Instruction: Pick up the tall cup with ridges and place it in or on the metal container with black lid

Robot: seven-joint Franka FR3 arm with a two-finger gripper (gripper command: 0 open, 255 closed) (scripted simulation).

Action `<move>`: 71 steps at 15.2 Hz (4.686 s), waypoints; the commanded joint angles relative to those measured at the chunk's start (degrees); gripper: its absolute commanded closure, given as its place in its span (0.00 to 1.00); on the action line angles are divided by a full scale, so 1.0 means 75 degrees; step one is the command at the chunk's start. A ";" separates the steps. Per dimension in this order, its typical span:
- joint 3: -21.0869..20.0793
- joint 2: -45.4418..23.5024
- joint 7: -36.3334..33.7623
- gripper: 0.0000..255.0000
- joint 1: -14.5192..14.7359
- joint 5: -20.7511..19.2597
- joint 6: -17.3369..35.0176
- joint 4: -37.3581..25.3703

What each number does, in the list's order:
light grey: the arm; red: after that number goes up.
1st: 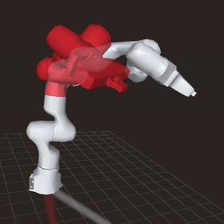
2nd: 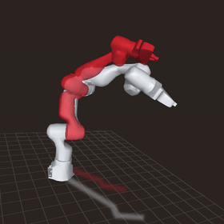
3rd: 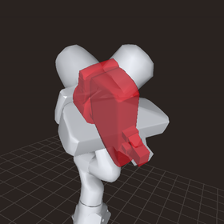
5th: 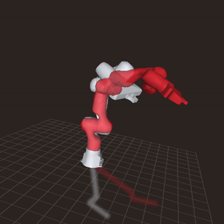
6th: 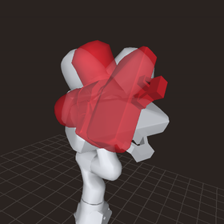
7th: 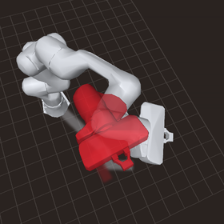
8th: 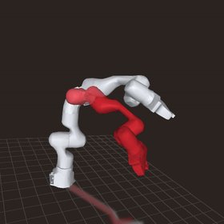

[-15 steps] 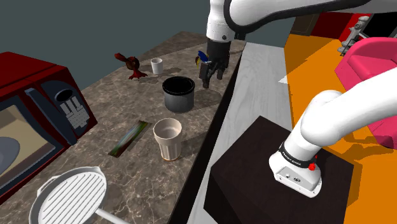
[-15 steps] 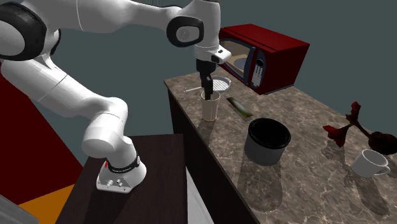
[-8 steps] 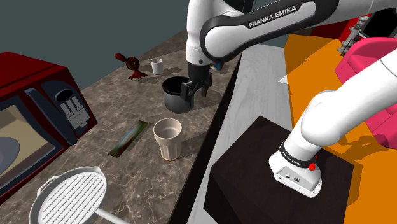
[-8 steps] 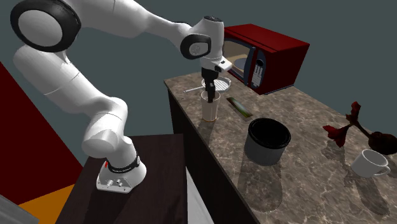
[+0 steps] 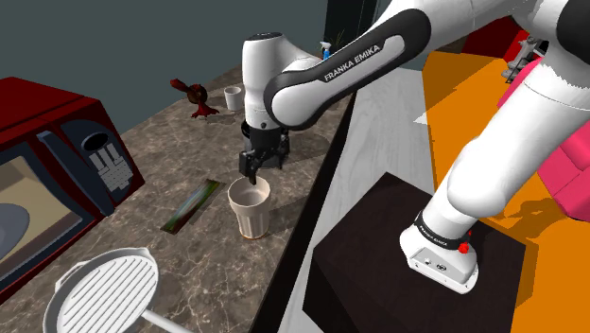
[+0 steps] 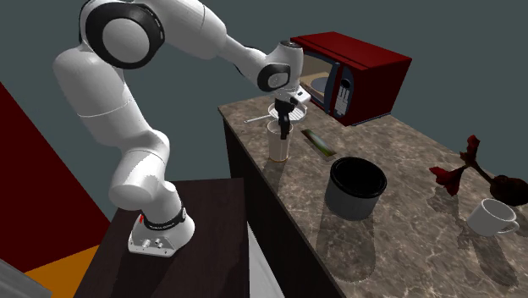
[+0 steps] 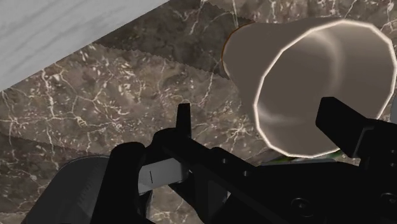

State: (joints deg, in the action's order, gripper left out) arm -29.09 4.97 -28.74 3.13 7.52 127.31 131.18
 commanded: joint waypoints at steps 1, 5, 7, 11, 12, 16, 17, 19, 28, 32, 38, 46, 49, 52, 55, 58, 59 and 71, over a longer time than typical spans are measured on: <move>-0.0081 -0.0319 -0.0231 0.00 0.0025 -0.0143 0.0215 -0.0083; -0.0111 -0.0598 -0.0342 0.00 0.0043 -0.0289 0.0638 0.0088; -0.0121 -0.0749 -0.0407 0.00 0.0052 -0.0375 0.0849 0.0163; -0.0122 -0.0794 -0.0426 0.00 0.0057 -0.0401 0.0910 0.0183; -0.0122 -0.0794 -0.0426 0.00 0.0057 -0.0401 0.0910 0.0183; -0.0122 -0.0794 -0.0426 1.00 0.0057 -0.0402 0.0910 0.0183; -0.0122 -0.0794 -0.0427 1.00 0.0057 -0.0402 0.0910 0.0183; -0.0122 -0.0794 -0.0427 1.00 0.0057 -0.0402 0.0910 0.0183; -0.0116 -0.0572 -0.0347 1.00 0.0048 -0.0275 0.0593 0.0065; -0.0097 -0.0302 -0.0261 1.00 0.0040 -0.0136 0.0170 -0.0115; -0.0048 0.0046 -0.0169 1.00 0.0033 0.0017 -0.0465 -0.0435; 0.0029 0.0401 -0.0102 1.00 0.0020 0.0139 -0.1305 -0.0949; 0.0059 0.0502 -0.0091 1.00 0.0014 0.0166 -0.1618 -0.1167; 0.0088 0.0586 -0.0086 1.00 0.0007 0.0185 -0.1928 -0.1400; 0.0116 0.0654 -0.0087 1.00 -0.0001 0.0196 -0.2238 -0.1647; 0.0141 0.0705 -0.0093 1.00 -0.0010 0.0200 -0.2546 -0.1908; 0.0149 0.0718 -0.0096 1.00 -0.0014 0.0200 -0.2648 -0.1999; 0.0567 0.0438 0.0439 1.00 -0.0342 -0.0020 -0.3675 -0.3215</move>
State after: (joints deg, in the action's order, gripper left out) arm -25.46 8.80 -26.47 1.07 7.72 100.16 107.91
